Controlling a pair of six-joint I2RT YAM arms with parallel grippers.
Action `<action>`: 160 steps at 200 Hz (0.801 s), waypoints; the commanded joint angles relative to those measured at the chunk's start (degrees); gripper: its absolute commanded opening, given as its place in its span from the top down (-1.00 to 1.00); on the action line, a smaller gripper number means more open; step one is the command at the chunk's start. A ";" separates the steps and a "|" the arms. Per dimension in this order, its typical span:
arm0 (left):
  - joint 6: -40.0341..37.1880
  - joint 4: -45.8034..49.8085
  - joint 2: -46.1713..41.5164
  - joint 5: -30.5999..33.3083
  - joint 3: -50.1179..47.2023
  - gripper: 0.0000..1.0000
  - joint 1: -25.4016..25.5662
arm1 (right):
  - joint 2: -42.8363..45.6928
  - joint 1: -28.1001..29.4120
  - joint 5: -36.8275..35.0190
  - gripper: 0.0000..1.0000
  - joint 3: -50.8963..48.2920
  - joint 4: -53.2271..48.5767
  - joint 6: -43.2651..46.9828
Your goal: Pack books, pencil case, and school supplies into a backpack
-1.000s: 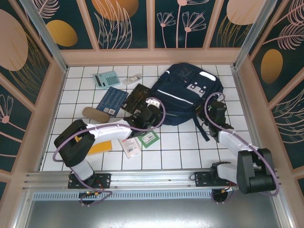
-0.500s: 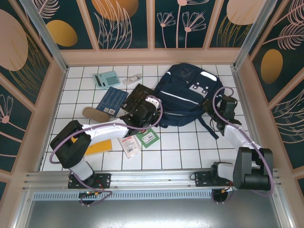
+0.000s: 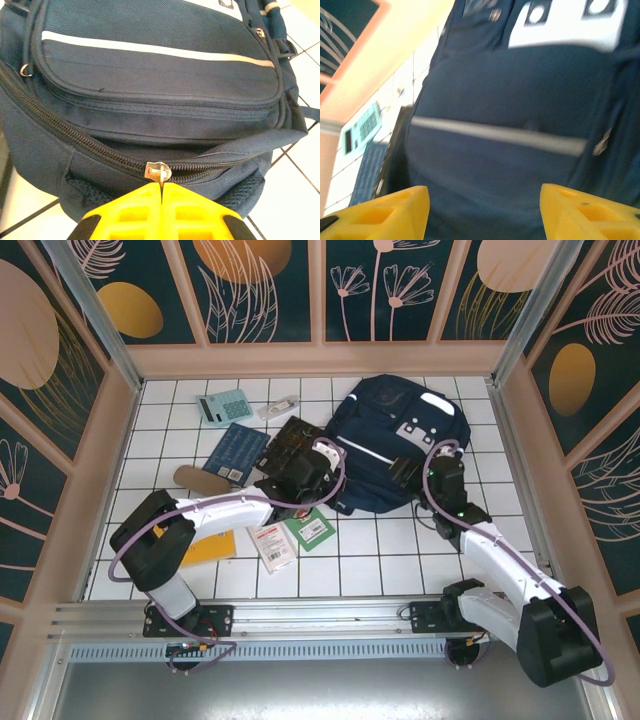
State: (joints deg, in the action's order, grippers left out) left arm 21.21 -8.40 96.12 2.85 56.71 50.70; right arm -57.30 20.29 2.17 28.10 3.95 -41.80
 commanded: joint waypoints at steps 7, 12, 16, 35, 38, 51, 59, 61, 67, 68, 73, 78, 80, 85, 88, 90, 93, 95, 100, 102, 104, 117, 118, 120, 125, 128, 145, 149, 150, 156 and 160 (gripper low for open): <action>-0.59 -3.99 0.39 -2.91 2.03 1.00 2.12 | -0.08 6.57 -4.98 -0.22 -1.83 -2.04 -7.03; -0.57 -4.11 0.39 -2.94 1.89 1.00 2.27 | -0.08 7.81 -5.71 -0.22 -2.07 -2.31 -8.46; -0.53 -4.18 0.35 -2.95 1.75 1.00 2.51 | -0.02 8.30 -5.99 -0.22 -2.30 -2.48 -9.10; -0.04 -4.85 0.69 -2.90 0.86 1.00 3.03 | 0.00 10.72 -11.07 -0.22 -2.44 -6.27 -13.86; 0.04 -5.06 0.73 -2.88 0.74 1.00 3.12 | -0.05 10.73 -11.82 -0.23 -2.37 -6.98 -14.28; 0.47 -5.77 0.94 -2.88 0.13 1.00 3.23 | -0.68 12.33 -13.97 -0.23 -2.12 -9.85 -16.90; 0.76 -5.99 1.13 -2.91 -0.03 1.00 3.34 | -1.21 12.73 -14.45 -0.23 -2.00 -10.81 -18.07; 0.76 -6.07 1.12 -3.00 -0.07 1.00 3.33 | -1.30 12.81 -14.54 -0.23 -1.99 -10.87 -18.23; 0.78 -6.30 1.13 -3.10 -0.19 1.00 3.36 | -1.63 13.05 -14.61 -0.24 -2.07 -11.04 -18.92; 0.77 -6.29 1.16 -3.11 -0.19 1.00 3.40 | -1.66 13.08 -14.59 -0.23 -2.12 -11.01 -19.06; 0.78 -6.44 1.26 -3.08 -0.19 1.00 3.47 | -1.81 13.06 -14.48 -0.26 -2.32 -10.80 -19.84; 0.77 -6.52 1.20 -3.04 -0.29 1.00 3.56 | -1.91 13.05 -14.33 -0.26 -2.55 -10.35 -20.48; 0.76 -6.60 1.32 -3.03 -0.35 1.00 3.65 | -1.93 13.02 -14.31 -0.26 -2.66 -10.05 -20.51; 0.82 -6.73 1.35 -3.06 -0.41 1.00 3.69 | -1.93 13.07 -14.25 -0.27 -2.86 -8.94 -20.60; 0.84 -6.79 1.38 -3.13 -0.51 1.00 3.72 | -1.94 13.07 -14.22 -0.27 -2.98 -8.64 -20.67; 0.89 -6.76 1.43 -3.16 -0.51 1.00 3.78 | -1.96 13.01 -14.22 -0.27 -3.03 -8.35 -20.68; 0.91 -6.79 1.44 -3.12 -0.58 1.00 3.79 | -2.02 12.87 -14.16 -0.27 -3.05 -7.96 -20.83; 0.89 -6.78 1.49 -3.14 -0.58 1.00 3.84 | -2.14 12.87 -14.09 -0.28 -3.03 -7.91 -21.01; 0.93 -6.73 1.53 -3.14 -0.62 1.00 3.85 | -2.32 12.70 -13.90 -0.29 -2.81 -7.53 -21.29; 0.96 -6.76 1.60 -3.10 -0.57 1.00 3.83 | -2.36 12.67 -13.78 -0.29 -2.75 -7.46 -21.37; 0.94 -6.77 1.61 -3.09 -0.64 1.00 3.83 | -2.49 12.60 -13.67 -0.29 -2.71 -7.46 -21.47; 1.11 -6.70 1.71 -2.79 -0.65 1.00 3.97 | -2.97 12.74 -13.72 -0.29 -1.62 -7.93 -21.80; 1.15 -6.70 1.71 -2.78 -0.68 1.00 3.97 | -2.98 12.75 -13.75 -0.29 -1.59 -8.01 -21.82; 1.12 -6.73 1.73 -2.77 -0.65 1.00 3.93 | -2.99 12.82 -13.90 -0.30 -1.50 -8.17 -21.85; 1.19 -6.82 1.74 -2.76 -0.68 1.00 3.91 | -3.14 12.96 -14.12 -0.31 -1.38 -8.47 -22.07; 1.22 -6.99 1.71 -2.76 -0.64 1.00 3.96 | -3.13 12.99 -14.19 -0.32 -1.38 -8.55 -22.28; 1.49 -7.67 1.71 -3.02 -0.66 1.00 3.99 | -3.22 12.78 -14.75 -0.46 -2.24 -8.92 -24.02; 1.51 -7.70 1.71 -3.10 -0.64 1.00 3.99 | -3.33 12.68 -14.76 -0.49 -2.50 -8.81 -24.44; 1.49 -7.69 1.71 -3.07 -0.63 1.00 4.02 | -3.38 12.67 -14.71 -0.49 -2.55 -8.75 -24.54; 1.51 -7.71 1.78 -3.11 -0.63 1.00 3.99 | -3.65 11.99 -14.19 -0.49 -2.99 -7.97 -24.81; 1.48 -7.69 1.73 -3.16 -0.64 1.00 3.98 | -3.90 11.63 -13.78 -0.49 -3.19 -7.26 -24.73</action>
State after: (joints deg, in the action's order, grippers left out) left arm 21.74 -11.46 97.69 1.06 56.25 54.08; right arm -60.14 32.86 -10.81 26.09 -3.46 -63.86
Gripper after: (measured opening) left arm 0.061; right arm 0.739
